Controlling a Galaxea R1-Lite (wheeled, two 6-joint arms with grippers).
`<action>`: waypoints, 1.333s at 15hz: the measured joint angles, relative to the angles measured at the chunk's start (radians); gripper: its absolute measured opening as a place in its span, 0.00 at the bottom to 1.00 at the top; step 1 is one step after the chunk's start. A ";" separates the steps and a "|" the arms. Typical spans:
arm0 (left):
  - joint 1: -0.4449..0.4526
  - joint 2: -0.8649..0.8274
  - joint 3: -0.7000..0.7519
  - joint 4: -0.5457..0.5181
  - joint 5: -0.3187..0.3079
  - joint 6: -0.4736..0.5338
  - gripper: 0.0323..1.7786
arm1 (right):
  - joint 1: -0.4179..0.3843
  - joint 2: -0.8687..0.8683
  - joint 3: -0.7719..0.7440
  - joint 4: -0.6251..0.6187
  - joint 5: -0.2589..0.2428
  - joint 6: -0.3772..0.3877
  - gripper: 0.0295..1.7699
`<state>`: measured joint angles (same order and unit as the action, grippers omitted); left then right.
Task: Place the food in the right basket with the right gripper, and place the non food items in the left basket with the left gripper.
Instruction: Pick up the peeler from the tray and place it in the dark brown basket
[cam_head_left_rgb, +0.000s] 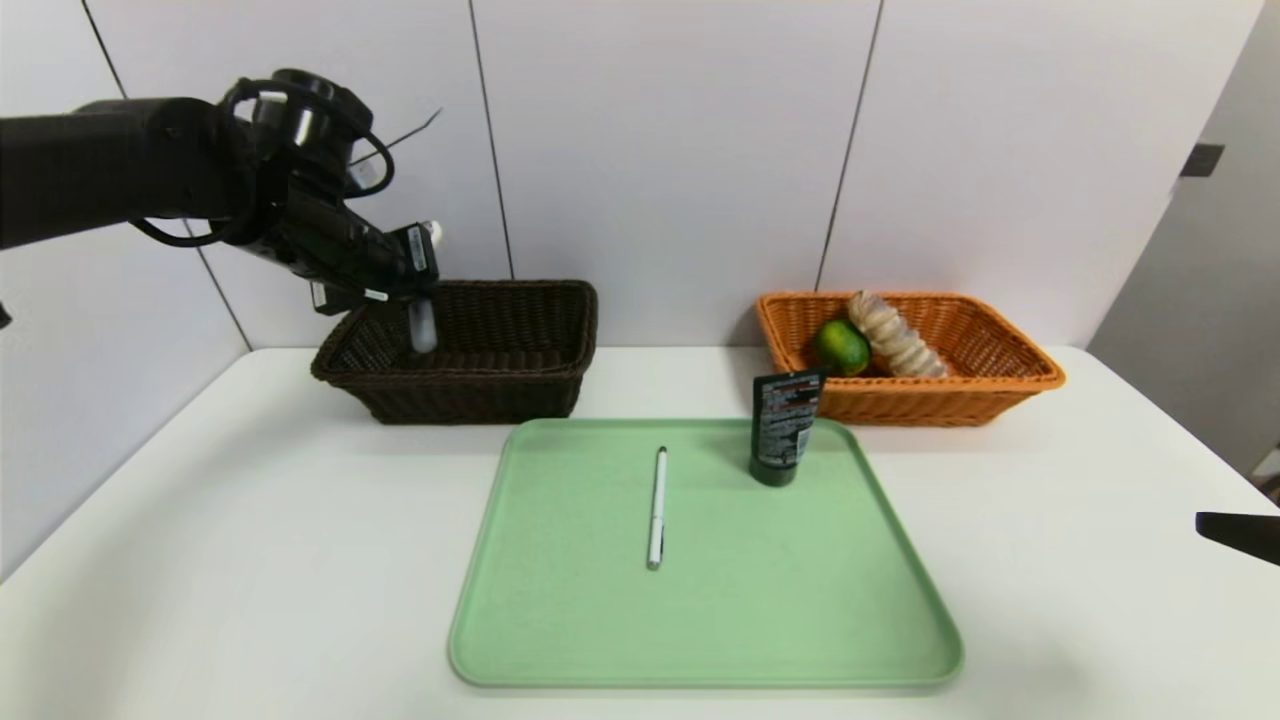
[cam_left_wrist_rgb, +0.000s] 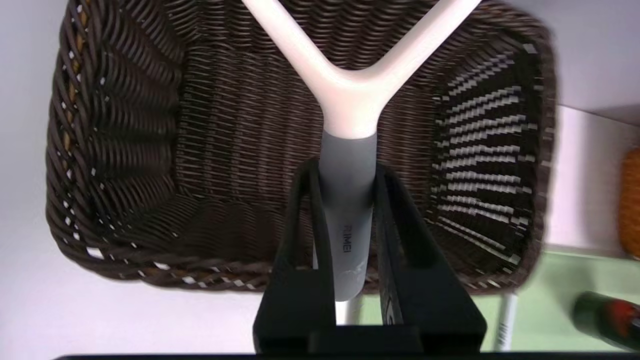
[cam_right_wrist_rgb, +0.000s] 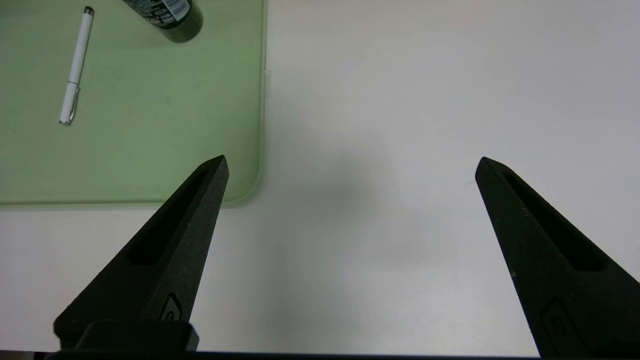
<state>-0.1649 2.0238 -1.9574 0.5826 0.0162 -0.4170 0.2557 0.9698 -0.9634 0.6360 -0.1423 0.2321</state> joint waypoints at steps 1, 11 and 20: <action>0.011 0.025 0.000 -0.009 0.013 0.007 0.14 | 0.000 -0.006 0.007 -0.001 -0.001 0.001 0.97; 0.039 0.166 -0.001 -0.055 0.023 0.010 0.14 | 0.000 -0.021 0.037 -0.072 0.000 0.000 0.97; 0.060 0.195 -0.001 -0.054 0.024 0.010 0.33 | 0.000 -0.035 0.046 -0.071 -0.001 -0.002 0.97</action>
<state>-0.1053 2.2187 -1.9585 0.5287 0.0398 -0.4070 0.2560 0.9351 -0.9174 0.5647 -0.1436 0.2304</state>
